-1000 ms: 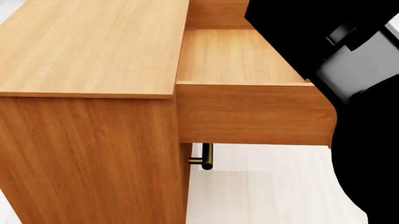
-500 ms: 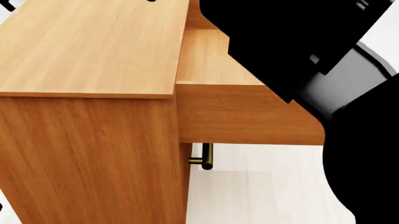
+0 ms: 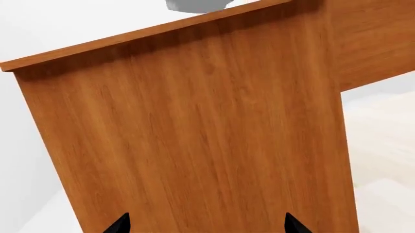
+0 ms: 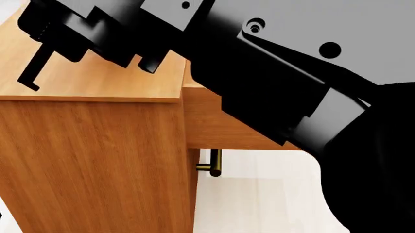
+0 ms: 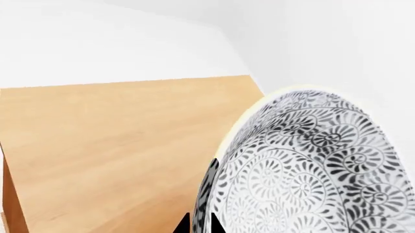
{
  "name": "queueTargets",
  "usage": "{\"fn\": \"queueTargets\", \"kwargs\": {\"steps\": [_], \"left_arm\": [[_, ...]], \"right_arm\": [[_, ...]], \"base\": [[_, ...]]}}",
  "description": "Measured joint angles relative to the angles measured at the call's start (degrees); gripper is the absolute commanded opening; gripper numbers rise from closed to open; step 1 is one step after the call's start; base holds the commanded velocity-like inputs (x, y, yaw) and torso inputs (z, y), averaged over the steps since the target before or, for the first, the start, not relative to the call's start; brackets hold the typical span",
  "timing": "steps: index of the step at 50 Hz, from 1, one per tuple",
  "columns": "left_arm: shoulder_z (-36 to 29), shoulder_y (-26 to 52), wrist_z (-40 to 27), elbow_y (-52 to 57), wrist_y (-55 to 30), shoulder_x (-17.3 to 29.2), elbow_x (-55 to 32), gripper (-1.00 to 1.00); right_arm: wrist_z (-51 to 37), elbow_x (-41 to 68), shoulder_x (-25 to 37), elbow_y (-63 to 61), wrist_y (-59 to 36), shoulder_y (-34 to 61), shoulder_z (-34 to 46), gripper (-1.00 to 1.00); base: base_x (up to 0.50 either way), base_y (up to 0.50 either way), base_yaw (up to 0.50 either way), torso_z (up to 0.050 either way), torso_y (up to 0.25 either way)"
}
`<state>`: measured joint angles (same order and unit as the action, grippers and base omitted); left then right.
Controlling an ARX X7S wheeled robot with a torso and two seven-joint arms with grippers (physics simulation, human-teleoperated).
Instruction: Put the bowl on top of the cabinet.
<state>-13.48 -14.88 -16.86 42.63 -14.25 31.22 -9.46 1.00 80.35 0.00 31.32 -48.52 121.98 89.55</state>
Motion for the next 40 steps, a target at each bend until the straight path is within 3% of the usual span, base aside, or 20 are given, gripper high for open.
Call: {"fn": "queueTargets", "kwargs": {"steps": [23, 24, 40], "left_arm": [[-0.1, -0.2, -0.4, 0.4, 0.2, 0.4, 0.3, 1.0], [-0.1, -0.2, -0.4, 0.4, 0.2, 0.4, 0.3, 1.0], [-0.8, -0.2, -0.6, 0.3, 0.2, 0.5, 1.0, 1.0]], "right_arm": [[0.5, -3.7, 0.0, -1.7, -0.6, -3.5, -0.9, -1.0], [0.6, -3.8, 0.0, -1.7, -0.6, -3.6, -0.9, 1.0], [0.5, -5.9, 0.0, -1.7, -0.5, -3.1, -0.6, 1.0]], "base": [[0.0, 0.0, 0.0, 0.0, 0.0], [0.0, 0.0, 0.0, 0.0, 0.0], [0.0, 0.0, 0.0, 0.0, 0.0]]}}
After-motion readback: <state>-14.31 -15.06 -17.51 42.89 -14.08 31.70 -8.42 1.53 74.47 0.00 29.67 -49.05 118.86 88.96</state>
